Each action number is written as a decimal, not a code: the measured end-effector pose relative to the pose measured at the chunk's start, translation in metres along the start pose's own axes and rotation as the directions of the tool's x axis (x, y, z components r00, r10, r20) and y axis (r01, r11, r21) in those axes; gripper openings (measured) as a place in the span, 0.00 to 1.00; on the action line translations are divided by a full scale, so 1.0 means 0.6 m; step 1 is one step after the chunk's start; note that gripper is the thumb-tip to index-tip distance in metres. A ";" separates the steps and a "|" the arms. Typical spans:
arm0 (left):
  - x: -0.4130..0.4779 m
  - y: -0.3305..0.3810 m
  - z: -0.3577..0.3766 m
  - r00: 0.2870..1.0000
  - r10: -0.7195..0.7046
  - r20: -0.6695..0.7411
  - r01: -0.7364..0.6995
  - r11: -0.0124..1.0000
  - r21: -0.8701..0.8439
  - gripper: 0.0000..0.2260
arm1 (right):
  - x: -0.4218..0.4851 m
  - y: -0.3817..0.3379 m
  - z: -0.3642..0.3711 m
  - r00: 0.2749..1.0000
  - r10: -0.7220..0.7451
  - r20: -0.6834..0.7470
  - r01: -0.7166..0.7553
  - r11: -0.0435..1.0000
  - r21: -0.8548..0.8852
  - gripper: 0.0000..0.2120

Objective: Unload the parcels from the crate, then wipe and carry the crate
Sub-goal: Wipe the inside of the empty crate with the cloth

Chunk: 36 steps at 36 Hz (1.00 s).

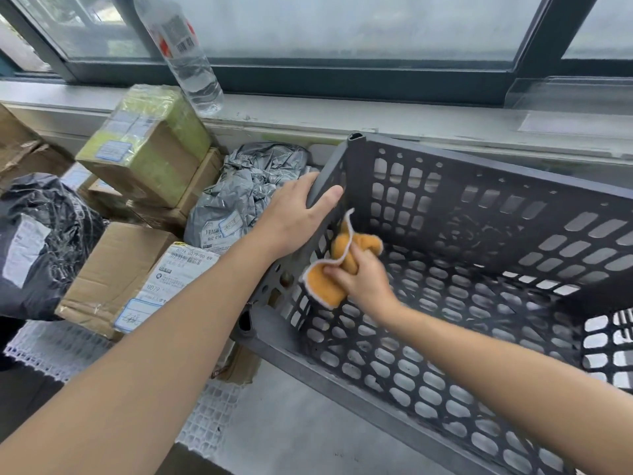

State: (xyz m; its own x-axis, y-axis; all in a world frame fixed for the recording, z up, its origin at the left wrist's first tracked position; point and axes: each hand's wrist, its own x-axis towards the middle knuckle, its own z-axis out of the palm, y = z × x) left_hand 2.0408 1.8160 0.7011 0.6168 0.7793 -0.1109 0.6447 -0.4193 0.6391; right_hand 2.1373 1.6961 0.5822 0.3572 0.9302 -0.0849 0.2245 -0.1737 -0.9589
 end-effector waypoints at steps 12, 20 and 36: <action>-0.004 0.005 -0.005 0.999 0.047 -0.003 -0.047 0.998 0.049 0.25 | 0.090 0.056 -0.003 0.994 0.076 0.084 -0.052 0.964 -0.261 0.29; -0.007 0.007 -0.007 0.998 0.059 0.007 -0.060 0.993 0.106 0.28 | -0.015 0.066 0.050 0.879 0.198 0.434 0.047 0.870 -0.491 0.26; 0.002 -0.002 -0.001 1.000 0.013 0.014 -0.015 0.991 0.136 0.38 | 0.047 0.056 -0.001 0.986 0.133 0.097 -0.104 0.960 -0.260 0.33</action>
State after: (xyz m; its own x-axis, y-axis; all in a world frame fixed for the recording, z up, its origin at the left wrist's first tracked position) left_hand 2.0403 1.8175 0.7003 0.6318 0.7668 -0.1131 0.6907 -0.4907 0.5312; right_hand 2.1554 1.7165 0.5477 0.2943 0.9258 -0.2373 0.4139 -0.3473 -0.8415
